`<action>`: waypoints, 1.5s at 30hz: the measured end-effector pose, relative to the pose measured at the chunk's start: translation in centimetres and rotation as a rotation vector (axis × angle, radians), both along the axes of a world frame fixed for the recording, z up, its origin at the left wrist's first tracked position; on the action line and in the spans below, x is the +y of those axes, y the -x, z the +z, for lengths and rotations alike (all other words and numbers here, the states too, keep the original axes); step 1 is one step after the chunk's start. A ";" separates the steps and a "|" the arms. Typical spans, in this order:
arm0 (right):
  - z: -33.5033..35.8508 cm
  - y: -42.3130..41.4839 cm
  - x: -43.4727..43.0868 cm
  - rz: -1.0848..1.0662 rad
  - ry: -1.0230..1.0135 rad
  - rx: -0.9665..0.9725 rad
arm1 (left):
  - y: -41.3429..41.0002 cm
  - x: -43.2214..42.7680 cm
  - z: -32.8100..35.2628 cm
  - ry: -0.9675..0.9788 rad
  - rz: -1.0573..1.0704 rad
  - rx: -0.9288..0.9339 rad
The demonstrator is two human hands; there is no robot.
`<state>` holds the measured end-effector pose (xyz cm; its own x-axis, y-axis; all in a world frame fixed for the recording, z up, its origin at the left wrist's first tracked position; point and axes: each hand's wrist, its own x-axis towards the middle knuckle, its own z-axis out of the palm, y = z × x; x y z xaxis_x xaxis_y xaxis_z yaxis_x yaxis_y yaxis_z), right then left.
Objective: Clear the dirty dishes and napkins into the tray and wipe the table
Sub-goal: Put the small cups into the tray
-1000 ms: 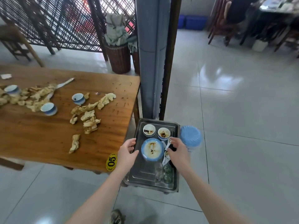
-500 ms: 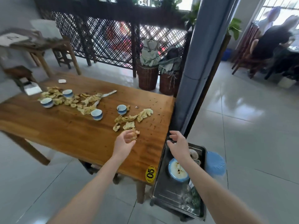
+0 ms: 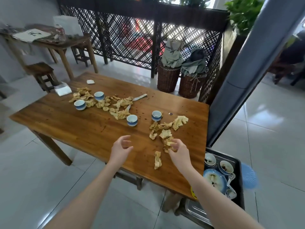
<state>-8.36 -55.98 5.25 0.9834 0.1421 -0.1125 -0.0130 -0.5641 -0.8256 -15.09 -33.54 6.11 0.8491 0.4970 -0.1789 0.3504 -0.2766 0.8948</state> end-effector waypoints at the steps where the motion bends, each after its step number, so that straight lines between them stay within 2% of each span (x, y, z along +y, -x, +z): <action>1: -0.1 -0.3 0.5 -0.003 -0.001 0.000 | 0.0 0.7 -0.2 0.004 0.005 0.002; 12: -2.9 -6.9 5.4 -0.032 0.030 0.023 | -4.3 5.8 -3.5 0.019 0.044 0.074; 31: -11.3 -25.6 11.9 -0.099 0.101 0.155 | -22.9 10.5 -11.5 0.003 -0.041 0.207; 37: -13.5 -28.8 13.1 -0.059 0.079 0.194 | -24.6 10.8 -13.8 0.008 -0.053 0.214; 45: -13.5 -29.3 13.4 -0.050 0.100 0.135 | -24.6 11.5 -14.0 -0.008 -0.051 0.190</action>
